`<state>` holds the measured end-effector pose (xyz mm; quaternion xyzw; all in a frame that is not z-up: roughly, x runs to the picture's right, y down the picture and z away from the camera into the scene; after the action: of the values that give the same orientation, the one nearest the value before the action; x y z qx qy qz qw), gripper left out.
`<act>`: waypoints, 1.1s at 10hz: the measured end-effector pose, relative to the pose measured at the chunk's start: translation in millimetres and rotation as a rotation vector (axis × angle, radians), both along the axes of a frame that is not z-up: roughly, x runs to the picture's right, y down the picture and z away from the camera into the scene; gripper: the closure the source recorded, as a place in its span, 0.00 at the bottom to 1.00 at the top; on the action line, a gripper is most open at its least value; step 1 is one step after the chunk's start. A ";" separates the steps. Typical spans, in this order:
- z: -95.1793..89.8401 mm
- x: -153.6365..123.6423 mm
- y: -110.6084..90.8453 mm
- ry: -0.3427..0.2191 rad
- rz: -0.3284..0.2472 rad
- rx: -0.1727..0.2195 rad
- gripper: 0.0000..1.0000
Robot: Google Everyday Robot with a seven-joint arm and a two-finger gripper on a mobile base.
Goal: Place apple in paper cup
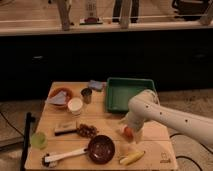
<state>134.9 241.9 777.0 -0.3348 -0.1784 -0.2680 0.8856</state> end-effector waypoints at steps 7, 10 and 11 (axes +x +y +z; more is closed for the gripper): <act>12.5 8.5 12.1 -0.007 0.008 -0.023 0.67; 8.7 10.4 11.0 -0.011 0.005 -0.017 0.96; 5.8 10.3 8.5 -0.014 0.002 -0.012 1.00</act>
<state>145.2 250.5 782.9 -0.3383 -0.1863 -0.2685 0.8825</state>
